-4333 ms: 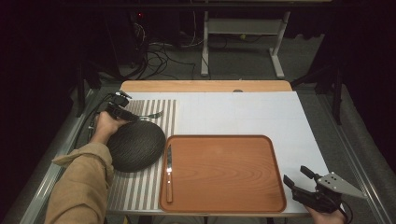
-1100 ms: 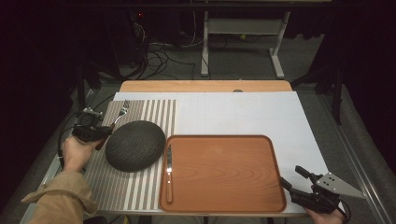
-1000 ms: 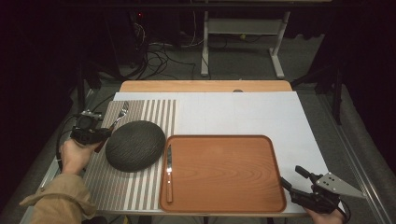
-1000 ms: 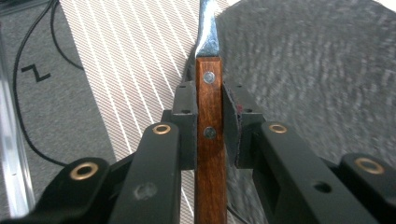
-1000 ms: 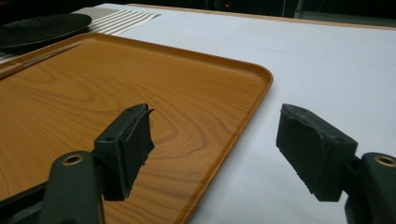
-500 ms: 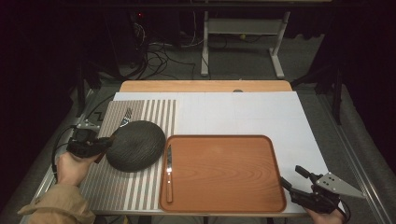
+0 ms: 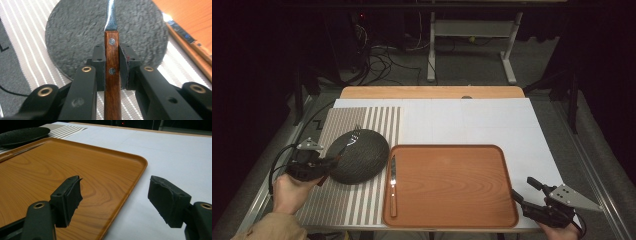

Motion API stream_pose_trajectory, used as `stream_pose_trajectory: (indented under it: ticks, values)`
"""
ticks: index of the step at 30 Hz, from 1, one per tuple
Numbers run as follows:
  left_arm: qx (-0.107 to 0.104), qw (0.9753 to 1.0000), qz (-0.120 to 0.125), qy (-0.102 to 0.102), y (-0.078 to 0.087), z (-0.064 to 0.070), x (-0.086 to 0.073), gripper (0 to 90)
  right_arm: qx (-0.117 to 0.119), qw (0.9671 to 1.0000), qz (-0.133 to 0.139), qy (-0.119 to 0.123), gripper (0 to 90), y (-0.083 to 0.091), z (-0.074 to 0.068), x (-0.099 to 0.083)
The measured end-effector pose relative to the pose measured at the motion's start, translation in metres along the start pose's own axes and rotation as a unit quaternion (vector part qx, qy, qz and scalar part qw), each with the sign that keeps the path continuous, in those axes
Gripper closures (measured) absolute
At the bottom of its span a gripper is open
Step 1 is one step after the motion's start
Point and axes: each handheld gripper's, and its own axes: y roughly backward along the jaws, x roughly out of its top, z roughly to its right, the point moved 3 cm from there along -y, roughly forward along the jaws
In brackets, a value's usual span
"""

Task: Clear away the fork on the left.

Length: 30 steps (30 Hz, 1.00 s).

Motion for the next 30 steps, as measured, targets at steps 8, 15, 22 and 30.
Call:
stream_pose_trajectory:
  ticks: [8,15,22,30]
  values:
    - [-0.016,0.9998,-0.007,-0.008,0.007,0.018,-0.01,72.8,0.0,1.0,0.0,0.001,27.1,0.0,0.0,0.0]
    - [-0.023,0.9996,0.003,-0.018,0.013,0.037,-0.011,72.8,0.004,1.0,0.0,0.005,27.1,-0.002,-0.001,0.001]
    - [-0.038,0.9989,0.001,-0.028,0.011,0.054,-0.014,72.8,0.005,1.0,0.002,0.003,27.2,-0.003,0.0,0.002]
    - [-0.051,0.998,-0.002,-0.038,0.003,0.07,-0.013,72.8,0.006,1.0,0.002,0.003,27.2,-0.003,0.0,0.002]
